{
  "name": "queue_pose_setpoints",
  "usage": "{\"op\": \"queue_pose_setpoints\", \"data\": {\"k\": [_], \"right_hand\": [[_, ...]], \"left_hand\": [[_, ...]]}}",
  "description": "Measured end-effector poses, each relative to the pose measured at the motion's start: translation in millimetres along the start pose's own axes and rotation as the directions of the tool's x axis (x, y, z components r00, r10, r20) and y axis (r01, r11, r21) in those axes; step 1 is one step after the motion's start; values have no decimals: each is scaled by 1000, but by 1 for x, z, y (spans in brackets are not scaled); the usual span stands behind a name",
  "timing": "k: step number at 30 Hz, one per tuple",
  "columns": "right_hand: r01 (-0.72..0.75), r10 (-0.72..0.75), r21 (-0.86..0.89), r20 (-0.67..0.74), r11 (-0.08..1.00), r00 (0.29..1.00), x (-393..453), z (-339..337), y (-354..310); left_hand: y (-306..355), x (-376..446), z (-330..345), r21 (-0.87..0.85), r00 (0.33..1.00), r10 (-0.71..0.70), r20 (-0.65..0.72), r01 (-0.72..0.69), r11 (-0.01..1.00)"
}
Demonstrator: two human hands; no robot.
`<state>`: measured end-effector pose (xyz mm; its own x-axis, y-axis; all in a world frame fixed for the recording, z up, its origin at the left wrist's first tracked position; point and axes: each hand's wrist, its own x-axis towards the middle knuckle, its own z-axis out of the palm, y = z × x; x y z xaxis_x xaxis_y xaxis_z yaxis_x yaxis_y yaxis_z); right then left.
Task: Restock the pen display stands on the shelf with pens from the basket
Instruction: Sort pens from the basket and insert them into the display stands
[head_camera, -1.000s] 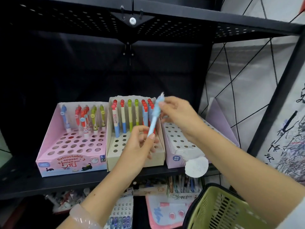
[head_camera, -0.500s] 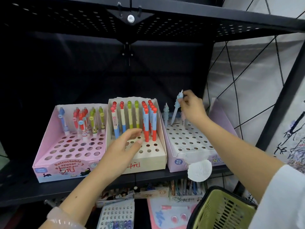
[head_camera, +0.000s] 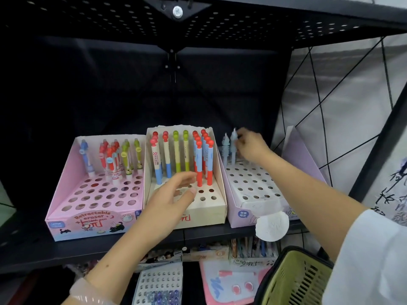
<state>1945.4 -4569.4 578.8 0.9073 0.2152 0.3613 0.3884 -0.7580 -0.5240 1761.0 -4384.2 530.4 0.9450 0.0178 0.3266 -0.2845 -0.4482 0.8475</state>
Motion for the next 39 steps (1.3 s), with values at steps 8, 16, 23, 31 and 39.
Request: {"op": "queue_pose_setpoints", "data": {"k": [8, 16, 23, 31, 39], "right_hand": [[-70, 69, 6, 74, 998, 995, -28, -9, 10], [67, -82, 91, 173, 994, 981, -127, -63, 7], [2, -1, -1, 424, 1000, 906, -243, -55, 69], [-269, 432, -338, 683, 902, 589, -337, 48, 188], [-4, 570, -639, 683, 769, 458, -389, 119, 196]], "left_hand": [[11, -9, 3, -68, 999, 46, 0, -46, 997], [34, -34, 53, -155, 988, 113, 105, -96, 983], [10, -86, 127, -99, 939, 64, 337, -33, 995], [-32, -124, 175, 101, 875, -30, 483, -22, 995], [-36, -126, 185, 114, 914, -2, 406, -49, 992]]}}
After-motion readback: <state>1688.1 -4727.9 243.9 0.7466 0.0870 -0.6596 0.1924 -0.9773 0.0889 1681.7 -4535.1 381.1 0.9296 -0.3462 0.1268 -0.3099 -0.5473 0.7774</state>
